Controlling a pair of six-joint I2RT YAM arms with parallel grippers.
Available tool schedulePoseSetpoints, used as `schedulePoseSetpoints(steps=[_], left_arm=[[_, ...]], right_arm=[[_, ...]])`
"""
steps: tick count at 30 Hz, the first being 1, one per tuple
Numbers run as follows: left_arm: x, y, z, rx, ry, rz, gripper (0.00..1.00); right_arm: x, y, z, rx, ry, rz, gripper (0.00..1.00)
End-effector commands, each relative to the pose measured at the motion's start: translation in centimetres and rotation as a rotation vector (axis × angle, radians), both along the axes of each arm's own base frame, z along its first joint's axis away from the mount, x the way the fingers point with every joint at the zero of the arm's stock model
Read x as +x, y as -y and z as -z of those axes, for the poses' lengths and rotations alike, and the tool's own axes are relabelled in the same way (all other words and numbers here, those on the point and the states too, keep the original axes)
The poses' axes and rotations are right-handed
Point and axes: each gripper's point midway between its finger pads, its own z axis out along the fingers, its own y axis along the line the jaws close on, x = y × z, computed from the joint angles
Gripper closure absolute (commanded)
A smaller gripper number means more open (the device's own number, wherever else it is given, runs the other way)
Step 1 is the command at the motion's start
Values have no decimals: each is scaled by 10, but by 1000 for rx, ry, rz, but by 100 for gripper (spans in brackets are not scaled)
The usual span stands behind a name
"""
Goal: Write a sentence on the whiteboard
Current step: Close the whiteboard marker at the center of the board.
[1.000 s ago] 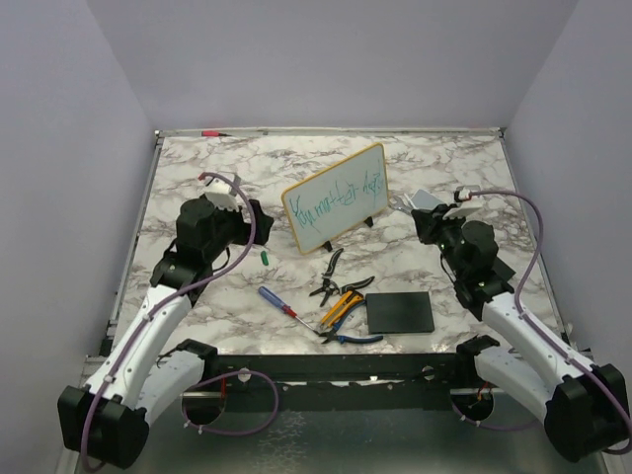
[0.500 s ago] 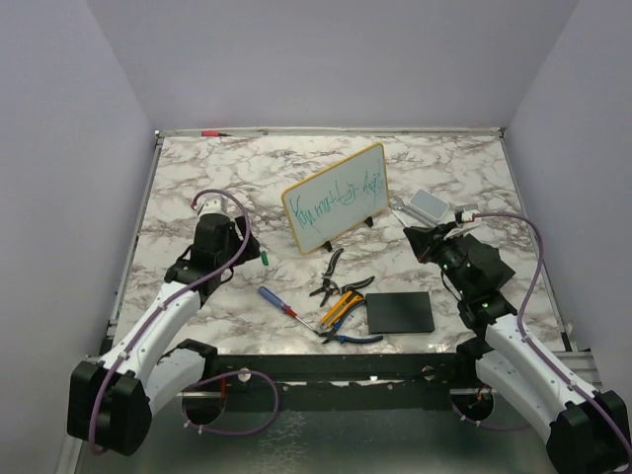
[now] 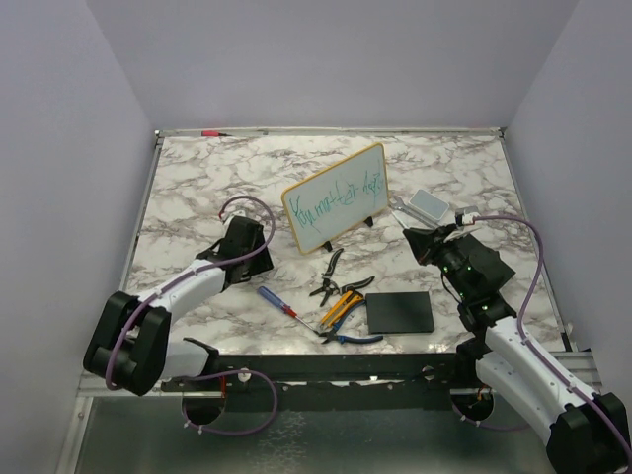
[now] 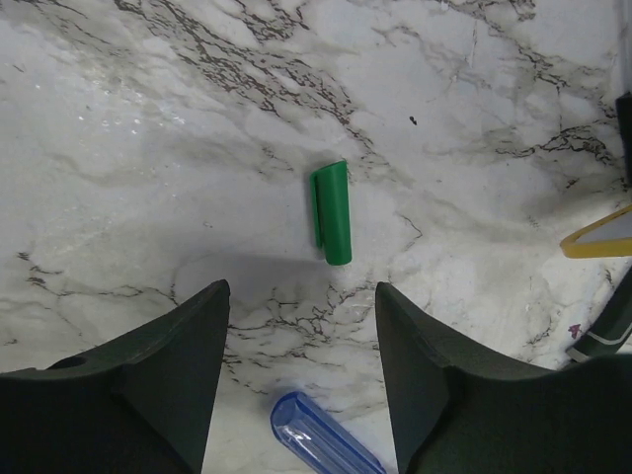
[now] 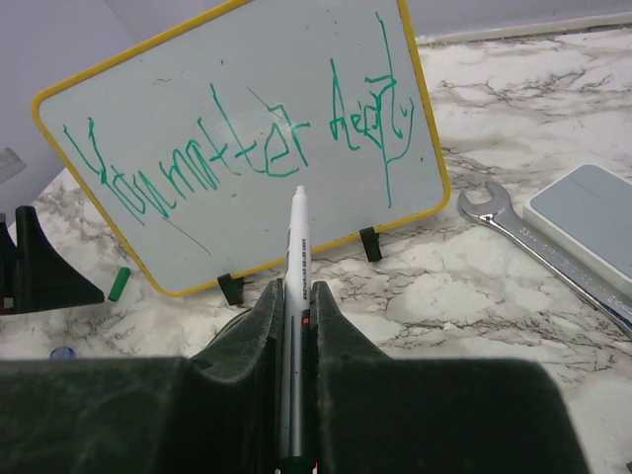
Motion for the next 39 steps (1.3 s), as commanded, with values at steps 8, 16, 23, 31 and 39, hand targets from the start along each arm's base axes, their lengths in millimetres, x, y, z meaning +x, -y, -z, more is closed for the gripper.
schedulePoseSetpoints(steps=[8,16,23,31,39], left_arm=[[45,4,0,143,21,-20,45],[49,10,15,168,-35,9,58],[41,5,15,194,-56,10,65],[40,9,20,192,-79,26,75],[37,12,20,159,-85,4,94]], right_arm=[[-2,-3,3,6,10,-23,99],[0,-3,7,1,-2,-24,98],[1,-4,9,1,-11,-25,98],[1,-4,10,2,-10,-23,98],[1,-4,9,2,-5,-24,98]])
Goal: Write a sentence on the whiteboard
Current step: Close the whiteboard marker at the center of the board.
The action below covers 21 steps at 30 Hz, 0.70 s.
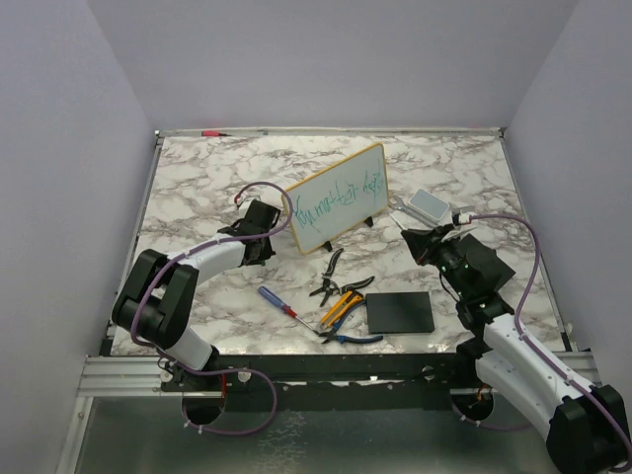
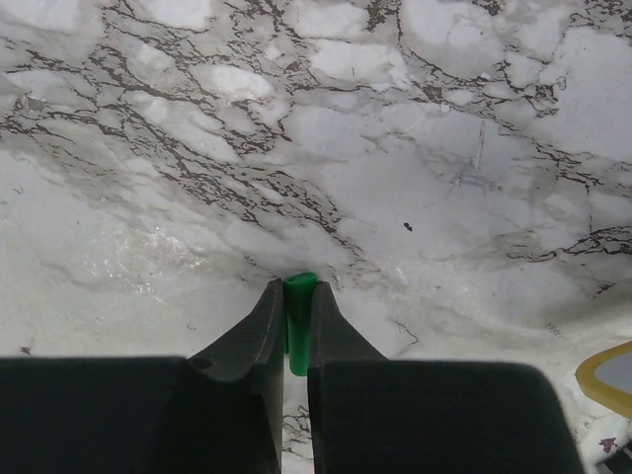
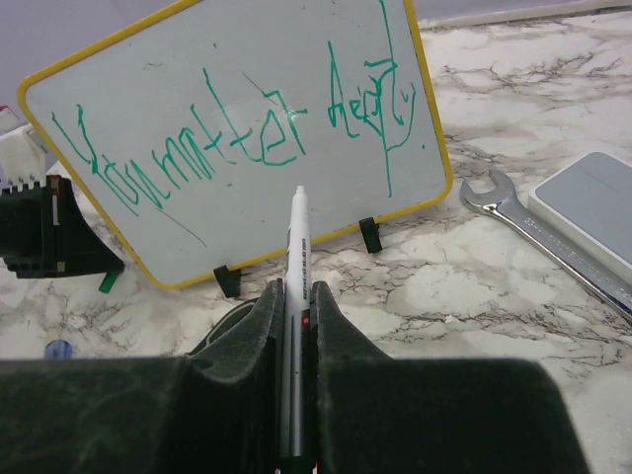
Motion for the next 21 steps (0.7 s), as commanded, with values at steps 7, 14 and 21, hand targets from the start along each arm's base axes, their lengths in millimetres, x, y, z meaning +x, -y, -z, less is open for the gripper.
schedulePoseSetpoints(steps=[7,14,21], left_arm=[[-1,13,-33,-139,82,-67,100],[-3,17,-88,-342,268,-157,100],[-20,-3,-146,-514,510,-262,100]], right_arm=[[-8,-13,-6,26,50,-87,98],[-10,-31,-18,115,31,-175,99],[-20,-62,-45,283,24,-240,99]])
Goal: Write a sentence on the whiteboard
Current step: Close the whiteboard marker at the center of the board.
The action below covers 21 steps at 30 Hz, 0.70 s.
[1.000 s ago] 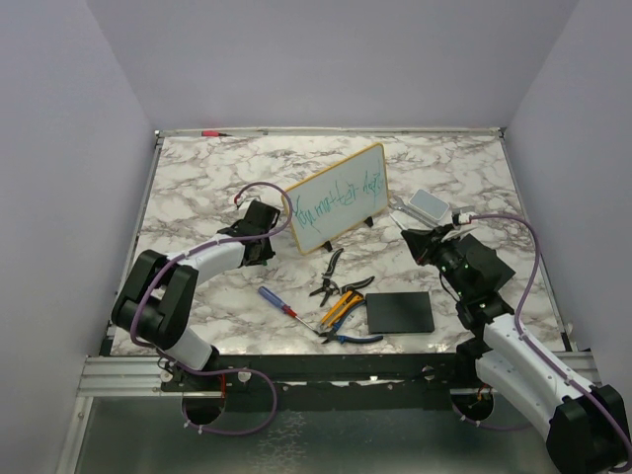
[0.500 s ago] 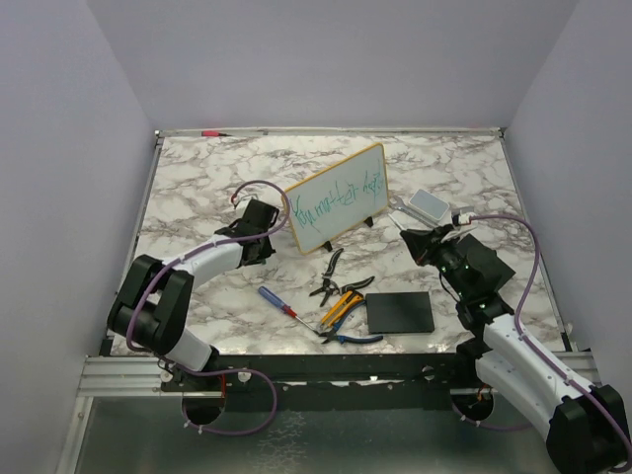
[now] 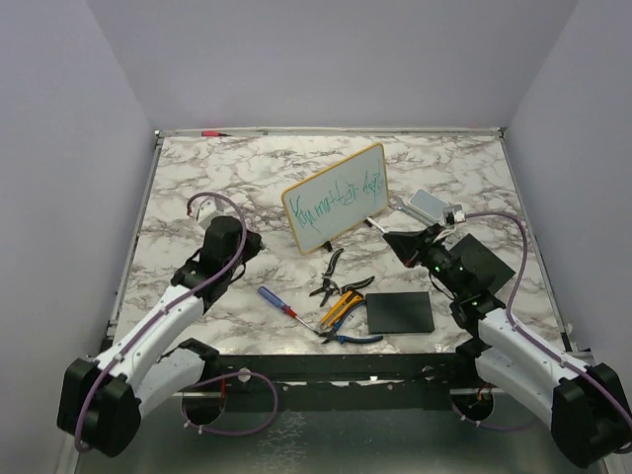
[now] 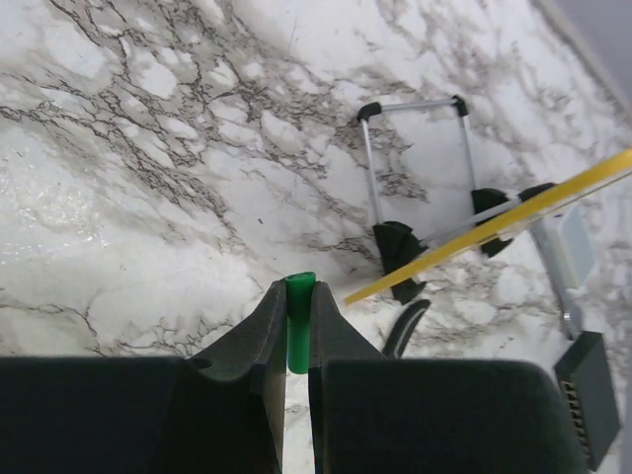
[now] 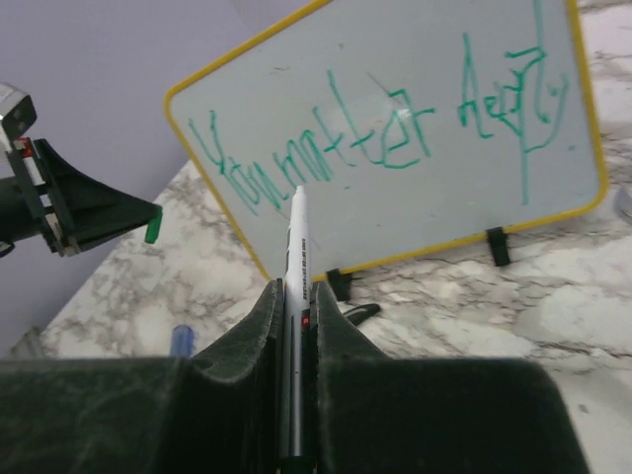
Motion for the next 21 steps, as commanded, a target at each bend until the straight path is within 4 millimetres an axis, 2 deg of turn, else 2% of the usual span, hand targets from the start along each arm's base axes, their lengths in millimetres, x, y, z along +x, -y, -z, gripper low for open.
schedulePoseSetpoints(steps=[1,4,6,11,17,21], left_arm=[[-6,-11,-44,-157,178,-102,100],[-15,-16,-87,-275,325,-121,100],[-20,-22,-107,-348,389,-149,100],[-32,-28,-147,-553,509,-190,100],[-36,-21,-168,-755,550,-181,100],[-36,-16,-175,-841,570,-162,100]], right_arm=[[-8,-30,-37,137,31,-71,99],[-15,-59,-53,162,59,-120,99],[-21,-82,-63,165,78,-157,99],[-39,-133,-88,178,149,-224,99],[-46,-171,-106,182,203,-232,99],[-48,-190,-106,151,222,-250,99]])
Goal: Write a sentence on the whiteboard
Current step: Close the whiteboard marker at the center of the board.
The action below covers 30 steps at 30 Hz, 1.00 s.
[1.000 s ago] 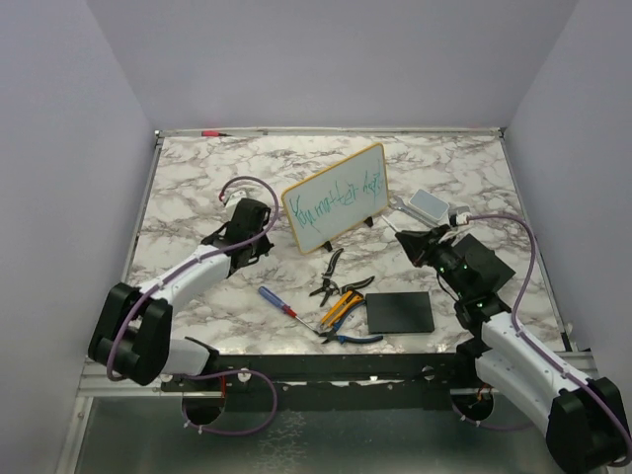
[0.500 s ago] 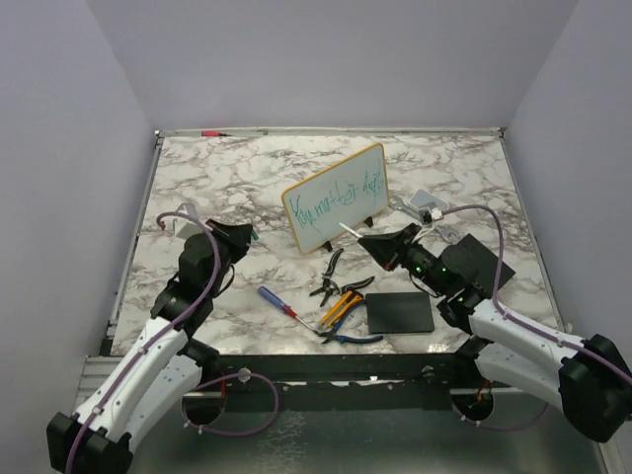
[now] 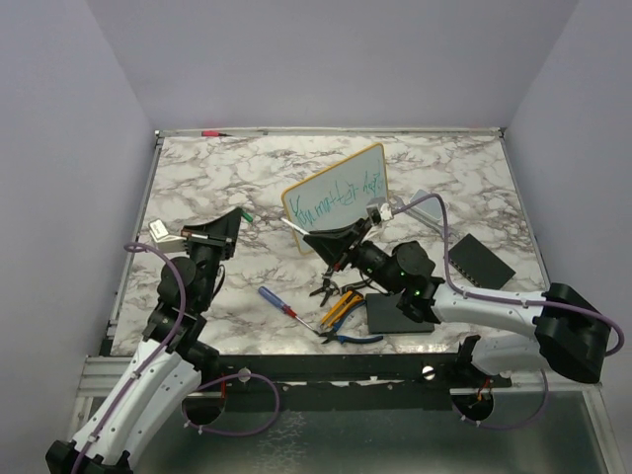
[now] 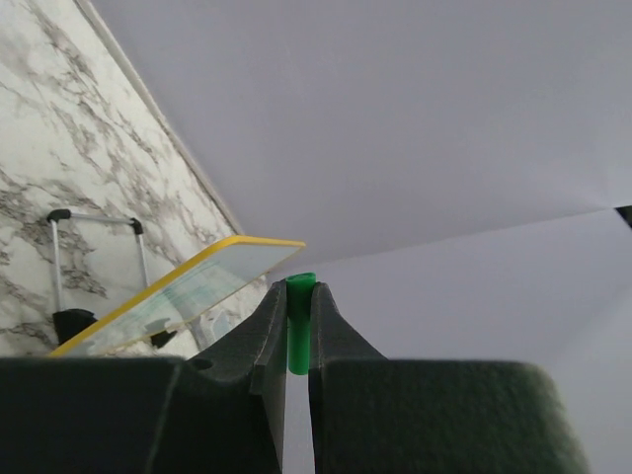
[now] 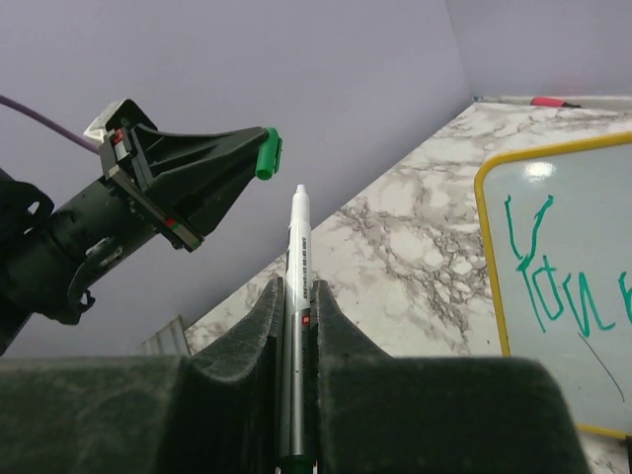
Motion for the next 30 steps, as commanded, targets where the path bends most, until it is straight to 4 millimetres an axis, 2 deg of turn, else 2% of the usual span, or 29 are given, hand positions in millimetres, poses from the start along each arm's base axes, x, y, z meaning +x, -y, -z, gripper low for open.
schedulePoseSetpoints(steps=[1,8,16,30], left_arm=[[0,6,-17,-154,66,40,100],[1,10,-19,-198,87,61,100],[3,14,-13,-212,60,80,100],[5,16,-1,-221,25,83,100]], right_arm=[[7,-13,-21,19,77,55,99],[7,-29,-16,-3,74,55,99],[3,-42,-13,-20,92,24,99],[-1,-46,-19,-12,127,5,99]])
